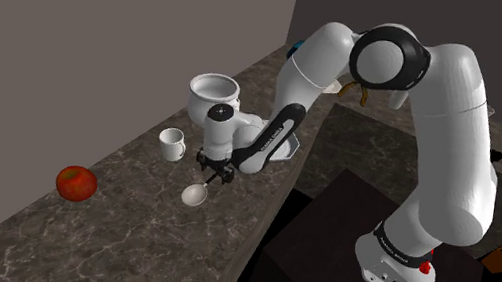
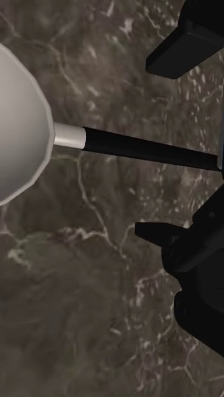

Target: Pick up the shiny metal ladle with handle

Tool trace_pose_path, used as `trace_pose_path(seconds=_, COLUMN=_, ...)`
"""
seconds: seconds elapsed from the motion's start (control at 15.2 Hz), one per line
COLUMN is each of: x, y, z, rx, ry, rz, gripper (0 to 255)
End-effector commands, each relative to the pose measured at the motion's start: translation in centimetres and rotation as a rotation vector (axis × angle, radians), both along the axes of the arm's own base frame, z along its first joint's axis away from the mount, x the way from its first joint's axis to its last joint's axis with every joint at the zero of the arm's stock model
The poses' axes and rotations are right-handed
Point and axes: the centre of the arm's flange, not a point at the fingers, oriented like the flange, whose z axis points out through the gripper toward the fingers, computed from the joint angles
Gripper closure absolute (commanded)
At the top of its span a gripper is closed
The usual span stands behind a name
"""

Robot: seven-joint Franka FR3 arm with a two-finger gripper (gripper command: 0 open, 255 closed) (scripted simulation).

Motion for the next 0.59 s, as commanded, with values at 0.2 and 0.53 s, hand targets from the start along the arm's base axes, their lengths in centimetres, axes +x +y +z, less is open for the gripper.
trace_pose_path(seconds=0.2, x=0.07, y=-0.06, z=-0.82, rx=0.0, ry=0.0, rz=0.0, gripper=255)
trace_pose_path(seconds=0.53, x=0.09, y=-0.06, z=-0.81, rx=0.0, ry=0.0, rz=0.0, gripper=255)
